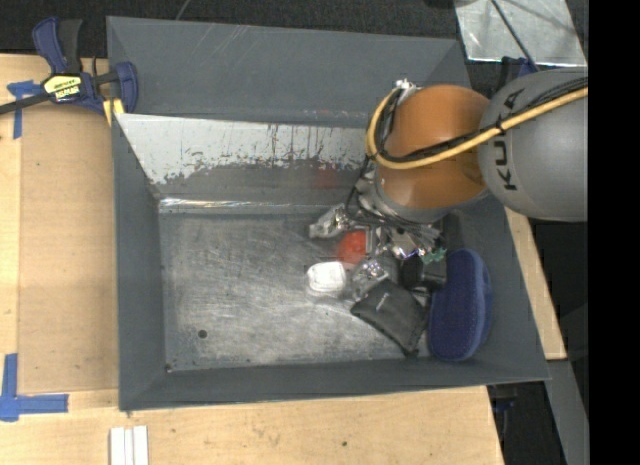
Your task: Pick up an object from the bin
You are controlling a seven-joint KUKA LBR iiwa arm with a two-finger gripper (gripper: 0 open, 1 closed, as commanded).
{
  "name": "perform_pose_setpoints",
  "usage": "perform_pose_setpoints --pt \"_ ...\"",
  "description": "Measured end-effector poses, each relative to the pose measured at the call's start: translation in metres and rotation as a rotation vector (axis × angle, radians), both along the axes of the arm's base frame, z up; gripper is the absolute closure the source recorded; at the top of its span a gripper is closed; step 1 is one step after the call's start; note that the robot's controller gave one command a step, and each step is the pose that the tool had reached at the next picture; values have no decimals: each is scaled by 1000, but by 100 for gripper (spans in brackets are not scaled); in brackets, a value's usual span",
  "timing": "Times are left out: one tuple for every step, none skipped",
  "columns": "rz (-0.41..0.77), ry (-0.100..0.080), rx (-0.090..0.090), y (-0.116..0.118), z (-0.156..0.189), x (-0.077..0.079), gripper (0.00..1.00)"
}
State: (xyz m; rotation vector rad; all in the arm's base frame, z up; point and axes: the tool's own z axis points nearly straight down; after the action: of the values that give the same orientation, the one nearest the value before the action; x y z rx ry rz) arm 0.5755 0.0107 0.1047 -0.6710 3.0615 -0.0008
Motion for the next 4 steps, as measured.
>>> perform_pose_setpoints --pt "26 -1 0 -1 -31 -1 0" --pt "21 3 0 -2 -29 0 0" --pt "20 -10 3 -1 -26 4 100" --pt "15 0 0 -1 -3 6 100"
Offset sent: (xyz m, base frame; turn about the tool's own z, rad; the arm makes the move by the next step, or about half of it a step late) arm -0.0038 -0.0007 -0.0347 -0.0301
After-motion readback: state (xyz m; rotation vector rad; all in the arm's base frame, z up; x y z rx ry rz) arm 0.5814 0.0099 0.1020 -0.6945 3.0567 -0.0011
